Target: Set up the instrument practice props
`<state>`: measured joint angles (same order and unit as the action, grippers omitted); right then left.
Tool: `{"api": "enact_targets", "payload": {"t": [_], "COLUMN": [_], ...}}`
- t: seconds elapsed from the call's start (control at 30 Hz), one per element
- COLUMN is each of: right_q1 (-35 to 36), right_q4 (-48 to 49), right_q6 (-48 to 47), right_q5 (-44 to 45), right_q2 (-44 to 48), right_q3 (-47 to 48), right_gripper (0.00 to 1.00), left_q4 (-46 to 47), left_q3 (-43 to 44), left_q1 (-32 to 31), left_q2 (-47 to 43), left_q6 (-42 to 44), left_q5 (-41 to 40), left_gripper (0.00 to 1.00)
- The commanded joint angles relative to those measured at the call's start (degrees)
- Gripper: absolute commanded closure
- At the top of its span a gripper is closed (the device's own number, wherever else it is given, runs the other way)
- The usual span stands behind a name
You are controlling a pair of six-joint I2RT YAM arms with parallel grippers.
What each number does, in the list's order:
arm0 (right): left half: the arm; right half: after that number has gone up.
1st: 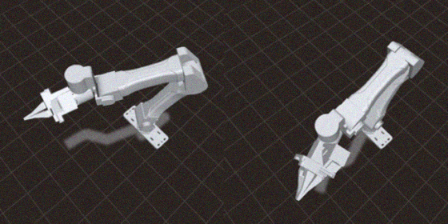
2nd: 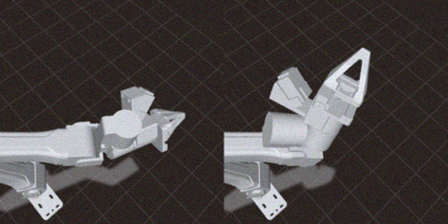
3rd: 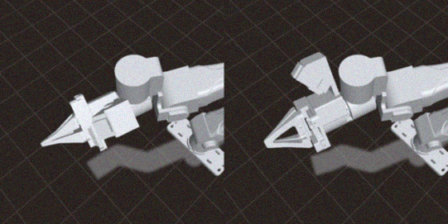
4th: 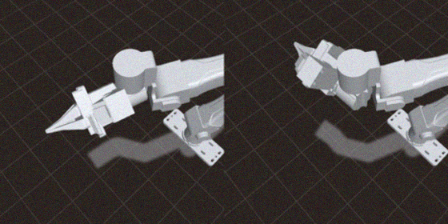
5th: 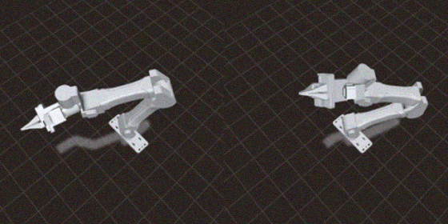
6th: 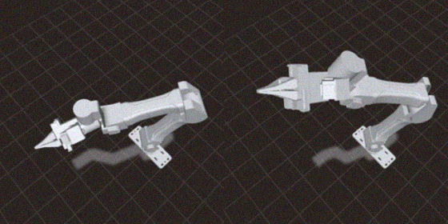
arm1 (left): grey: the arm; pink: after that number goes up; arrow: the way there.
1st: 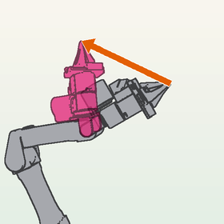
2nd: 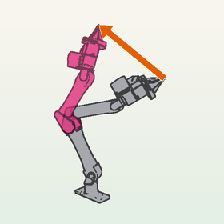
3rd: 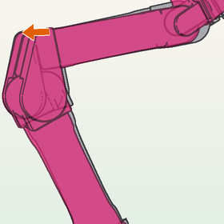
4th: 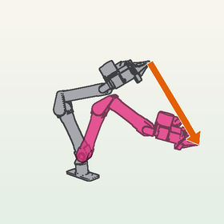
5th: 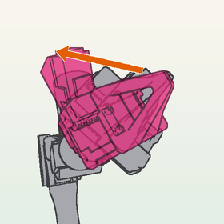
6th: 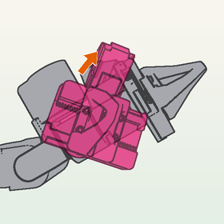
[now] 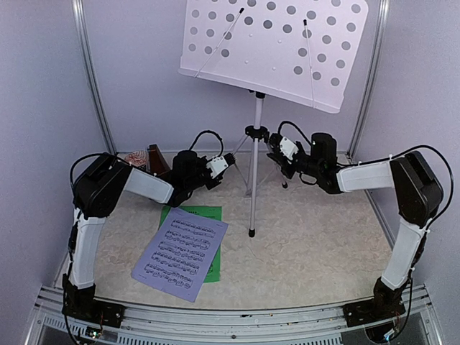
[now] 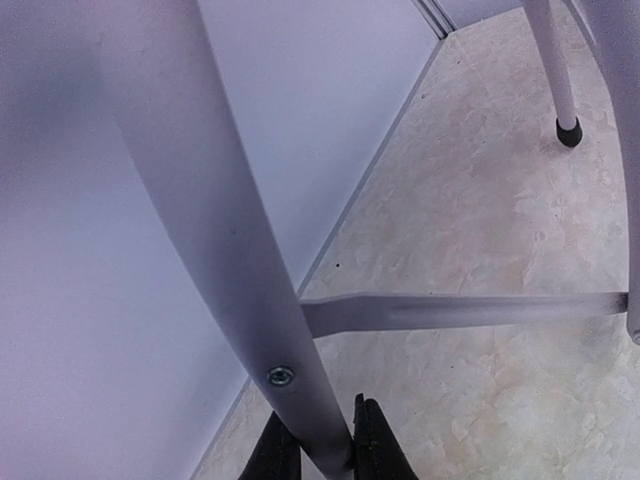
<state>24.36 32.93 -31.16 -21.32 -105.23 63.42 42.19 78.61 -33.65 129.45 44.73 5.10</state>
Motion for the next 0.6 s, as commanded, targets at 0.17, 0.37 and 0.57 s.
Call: {"api": "enact_targets", "payload": {"t": [0.17,0.37,0.57], "right_q1": [-0.5,-0.6,-0.8], "right_q4": [-6.1,-7.3,-7.7], "right_q6": [-7.9,-8.8,-9.9], "right_q5": [-0.1,1.6,3.6], "right_q2": [-4.5,-7.4,-9.9], "right_q3": [4.1,5.3,5.8], "right_gripper": [1.00,1.00,1.00], "left_q4": [-6.8,-9.5,-10.4], "left_q3": [9.8,14.5,19.1], "left_q1": [4.4,5.4,6.1], "left_q2": [8.7,11.2,13.7], "left_q6": [8.3,9.1,10.9], "left_q5": [-4.0,-3.3,-5.5], "left_gripper": [1.00,1.00,1.00]}}
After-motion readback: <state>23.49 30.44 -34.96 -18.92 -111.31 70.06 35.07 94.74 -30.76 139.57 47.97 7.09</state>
